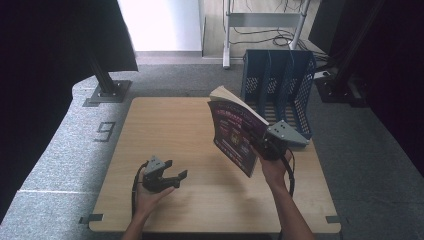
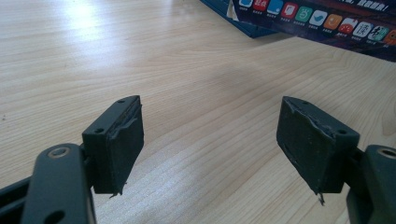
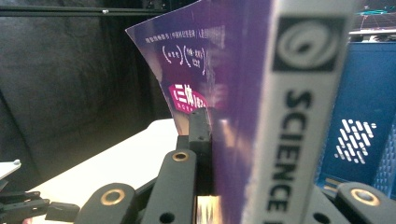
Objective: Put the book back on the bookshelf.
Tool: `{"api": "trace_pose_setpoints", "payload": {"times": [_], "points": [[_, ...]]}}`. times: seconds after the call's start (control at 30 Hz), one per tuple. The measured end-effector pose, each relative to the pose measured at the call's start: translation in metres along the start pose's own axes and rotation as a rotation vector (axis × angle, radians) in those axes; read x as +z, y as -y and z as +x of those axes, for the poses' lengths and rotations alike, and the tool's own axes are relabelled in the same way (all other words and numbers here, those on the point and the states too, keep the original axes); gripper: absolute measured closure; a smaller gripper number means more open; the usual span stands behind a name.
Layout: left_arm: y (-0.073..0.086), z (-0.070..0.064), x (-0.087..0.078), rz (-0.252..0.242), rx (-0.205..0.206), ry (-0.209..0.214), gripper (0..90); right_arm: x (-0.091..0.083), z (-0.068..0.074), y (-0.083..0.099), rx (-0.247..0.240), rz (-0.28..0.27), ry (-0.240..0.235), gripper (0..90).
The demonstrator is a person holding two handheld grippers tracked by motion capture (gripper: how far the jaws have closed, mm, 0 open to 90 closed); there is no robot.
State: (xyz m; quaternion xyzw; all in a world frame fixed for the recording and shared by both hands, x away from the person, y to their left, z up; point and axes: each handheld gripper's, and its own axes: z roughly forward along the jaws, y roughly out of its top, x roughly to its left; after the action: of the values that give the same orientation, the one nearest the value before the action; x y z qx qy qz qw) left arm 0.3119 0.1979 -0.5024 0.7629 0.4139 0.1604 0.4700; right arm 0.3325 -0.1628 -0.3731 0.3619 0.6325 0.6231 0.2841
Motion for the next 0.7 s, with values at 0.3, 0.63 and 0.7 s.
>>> {"api": "trace_pose_setpoints", "payload": {"times": [0.3,0.63,0.7], "points": [[0.000,0.000,0.000,0.001,-0.001,0.004,23.1,-0.003,-0.004,-0.004,0.002,-0.011,0.016,81.8],[0.000,-0.001,0.000,0.001,-0.002,0.007,23.2,-0.003,-0.007,-0.009,-0.001,-0.015,0.028,81.8],[0.000,-0.001,0.000,0.002,-0.002,0.007,23.2,-0.003,-0.008,-0.011,-0.002,-0.015,0.030,81.8]]}}
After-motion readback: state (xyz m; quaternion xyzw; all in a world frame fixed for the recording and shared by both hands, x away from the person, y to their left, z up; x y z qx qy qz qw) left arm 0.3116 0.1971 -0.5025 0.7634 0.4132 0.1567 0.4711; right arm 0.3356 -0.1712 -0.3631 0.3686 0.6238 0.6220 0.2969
